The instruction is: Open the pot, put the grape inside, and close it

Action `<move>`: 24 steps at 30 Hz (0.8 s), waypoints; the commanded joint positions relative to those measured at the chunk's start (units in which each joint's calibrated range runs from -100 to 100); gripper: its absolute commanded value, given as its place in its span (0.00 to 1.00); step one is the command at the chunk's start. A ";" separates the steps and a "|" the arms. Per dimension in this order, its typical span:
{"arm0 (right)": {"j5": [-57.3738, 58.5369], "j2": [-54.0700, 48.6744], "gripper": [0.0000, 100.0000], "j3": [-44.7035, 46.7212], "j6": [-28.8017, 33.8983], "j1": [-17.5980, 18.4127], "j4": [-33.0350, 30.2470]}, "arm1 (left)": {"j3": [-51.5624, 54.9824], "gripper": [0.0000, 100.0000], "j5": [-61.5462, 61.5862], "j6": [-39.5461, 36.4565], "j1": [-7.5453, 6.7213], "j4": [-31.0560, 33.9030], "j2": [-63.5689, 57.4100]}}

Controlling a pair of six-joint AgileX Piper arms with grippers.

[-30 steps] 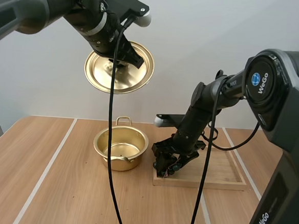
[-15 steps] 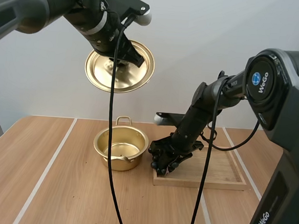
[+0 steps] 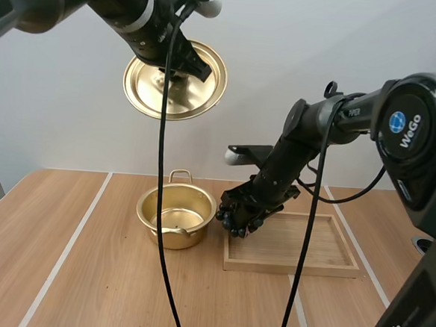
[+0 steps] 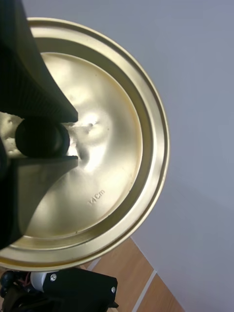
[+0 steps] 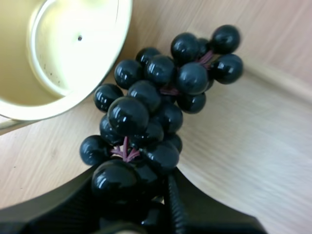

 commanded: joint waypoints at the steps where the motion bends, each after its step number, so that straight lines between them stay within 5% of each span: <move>1: 0.80 -3.41 0.00 -1.66 0.74 0.10 -2.33 | -1.90 0.00 0.47 -0.62 -0.03 -1.10 -0.64; 16: 8.49 -11.06 0.00 -12.04 1.33 0.10 -3.32 | -4.99 0.00 1.01 -0.62 -0.03 -1.10 -0.86; 24: 12.50 -11.31 0.00 -15.71 -1.51 0.10 2.67 | -8.03 0.00 -0.04 -0.62 -0.03 -1.85 -3.84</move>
